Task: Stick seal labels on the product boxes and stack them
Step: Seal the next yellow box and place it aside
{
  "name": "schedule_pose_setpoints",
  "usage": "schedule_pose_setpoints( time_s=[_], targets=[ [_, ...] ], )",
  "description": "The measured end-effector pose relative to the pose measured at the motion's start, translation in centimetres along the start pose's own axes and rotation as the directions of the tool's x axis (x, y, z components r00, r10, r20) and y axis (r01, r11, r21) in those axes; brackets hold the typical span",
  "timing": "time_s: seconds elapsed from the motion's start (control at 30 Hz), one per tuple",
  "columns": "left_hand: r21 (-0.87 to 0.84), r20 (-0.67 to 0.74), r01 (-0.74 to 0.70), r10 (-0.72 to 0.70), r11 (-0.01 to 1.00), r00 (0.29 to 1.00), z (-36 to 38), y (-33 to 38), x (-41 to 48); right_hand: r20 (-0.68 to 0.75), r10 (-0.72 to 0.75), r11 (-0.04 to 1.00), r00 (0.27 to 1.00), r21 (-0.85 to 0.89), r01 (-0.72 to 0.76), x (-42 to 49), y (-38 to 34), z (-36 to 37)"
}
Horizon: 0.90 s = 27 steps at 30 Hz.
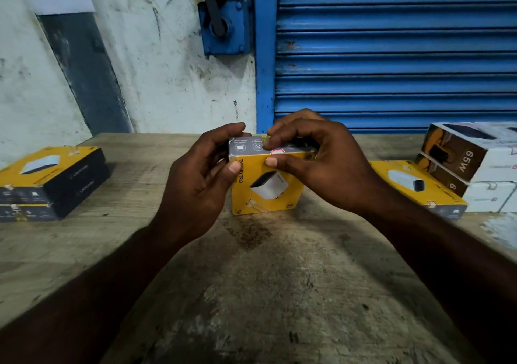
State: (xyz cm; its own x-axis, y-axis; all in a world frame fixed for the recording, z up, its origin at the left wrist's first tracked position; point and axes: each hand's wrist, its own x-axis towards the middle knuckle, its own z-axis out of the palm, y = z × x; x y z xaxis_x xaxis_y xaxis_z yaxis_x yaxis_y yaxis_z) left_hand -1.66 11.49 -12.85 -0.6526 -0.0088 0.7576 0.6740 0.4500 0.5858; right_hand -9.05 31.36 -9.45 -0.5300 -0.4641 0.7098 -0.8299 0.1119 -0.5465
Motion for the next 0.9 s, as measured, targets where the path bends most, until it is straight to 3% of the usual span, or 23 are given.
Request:
schedule_pose_setpoints(
  time_s=[0.67,0.9],
  targets=[
    [0.066,0.007,-0.058,0.058,0.996,0.998,0.2,-0.1,-0.1,-0.037,0.045,0.998,0.998,-0.045,-0.047,-0.1,-1.0,-0.2],
    [0.063,0.009,-0.073,0.073,0.995,0.997,0.4,0.0,-0.1,-0.096,0.069,0.997,0.993,0.036,-0.066,-0.2,-1.5,-0.2]
  ],
)
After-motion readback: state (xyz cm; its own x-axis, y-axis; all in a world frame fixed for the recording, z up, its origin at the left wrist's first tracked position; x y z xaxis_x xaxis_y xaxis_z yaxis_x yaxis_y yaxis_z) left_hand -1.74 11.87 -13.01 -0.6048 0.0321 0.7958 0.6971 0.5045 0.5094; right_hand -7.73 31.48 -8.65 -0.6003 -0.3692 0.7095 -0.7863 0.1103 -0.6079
